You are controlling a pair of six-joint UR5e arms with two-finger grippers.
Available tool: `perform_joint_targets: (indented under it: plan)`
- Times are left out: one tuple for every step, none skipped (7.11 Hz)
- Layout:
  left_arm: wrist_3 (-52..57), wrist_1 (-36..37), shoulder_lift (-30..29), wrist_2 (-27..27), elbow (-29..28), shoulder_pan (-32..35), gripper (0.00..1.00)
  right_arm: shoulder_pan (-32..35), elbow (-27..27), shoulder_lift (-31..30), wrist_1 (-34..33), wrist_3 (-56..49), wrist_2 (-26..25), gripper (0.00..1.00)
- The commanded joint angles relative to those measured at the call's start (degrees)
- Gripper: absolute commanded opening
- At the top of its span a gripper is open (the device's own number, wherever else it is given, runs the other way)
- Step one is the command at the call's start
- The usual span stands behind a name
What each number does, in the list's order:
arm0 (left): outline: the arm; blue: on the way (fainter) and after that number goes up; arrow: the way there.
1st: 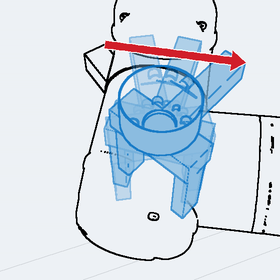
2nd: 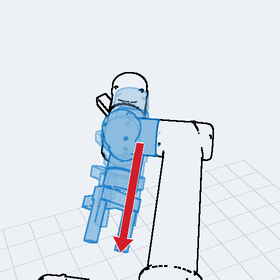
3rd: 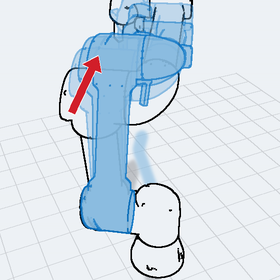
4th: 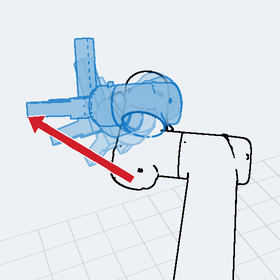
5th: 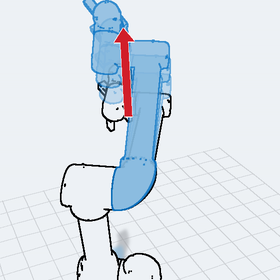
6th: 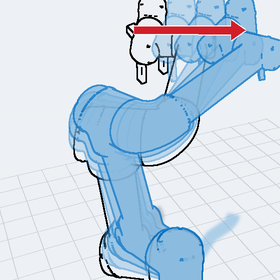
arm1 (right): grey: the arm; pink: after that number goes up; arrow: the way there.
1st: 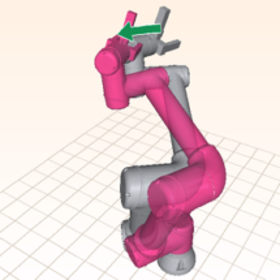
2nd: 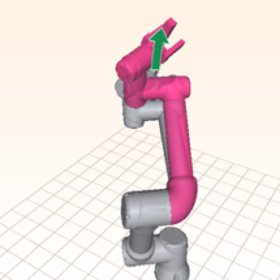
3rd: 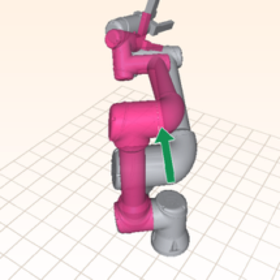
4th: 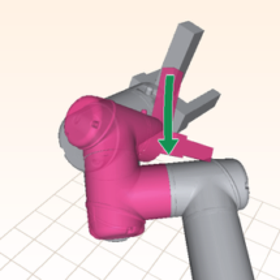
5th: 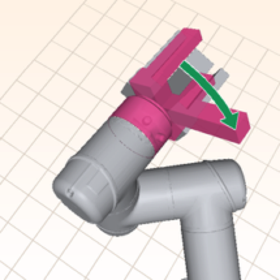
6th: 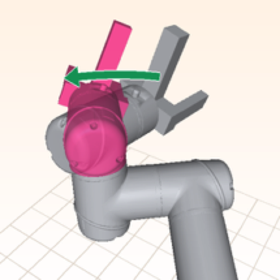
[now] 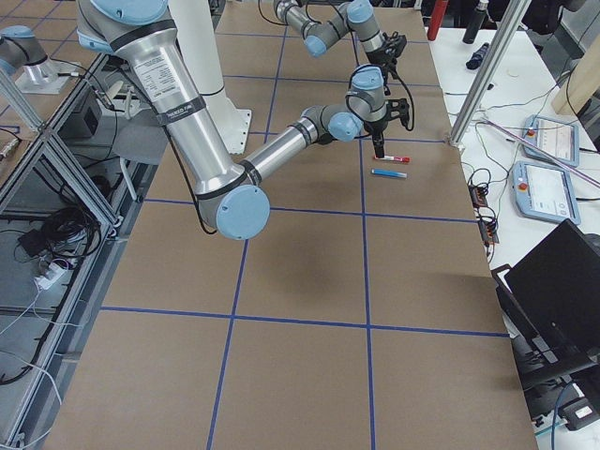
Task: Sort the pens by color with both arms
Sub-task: 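Withdraw the left gripper while the right gripper reaches toward the white marker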
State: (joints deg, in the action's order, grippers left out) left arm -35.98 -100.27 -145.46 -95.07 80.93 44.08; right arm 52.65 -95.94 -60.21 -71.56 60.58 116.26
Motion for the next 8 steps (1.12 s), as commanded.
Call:
perform_joint_targets:
  plan:
    - [10.2,4.4,8.1,-11.5,8.5,8.4,1.0,-5.1,0.0,3.8,0.0,13.1,-6.7,1.0]
    - [14.8,4.4,11.1,-16.1,9.8,12.0,1.0,-6.3,-0.4,4.6,0.3,12.6,-7.5,1.0]
    - [19.1,4.3,12.5,-21.2,10.0,15.6,1.0,-8.3,-0.2,4.0,8.0,12.1,-7.9,0.99]
    - [20.5,4.3,13.6,-23.1,10.0,17.3,1.0,-11.1,0.4,2.5,16.7,10.5,-11.3,0.99]
    - [20.5,4.3,14.0,-23.1,10.2,17.3,1.0,-13.0,0.6,1.2,22.4,5.7,-13.8,0.98]
    - [20.5,4.3,14.1,-23.1,10.2,17.3,1.0,-13.4,0.7,0.0,26.2,1.5,-13.8,0.98]
    - [20.5,4.0,14.8,-23.1,10.2,17.2,1.0,-13.9,1.6,-0.8,29.7,-1.7,-13.5,0.98]
    - [20.5,3.9,14.9,-23.1,10.2,17.2,1.0,-14.8,3.8,-0.9,34.1,-5.3,-13.6,0.98]
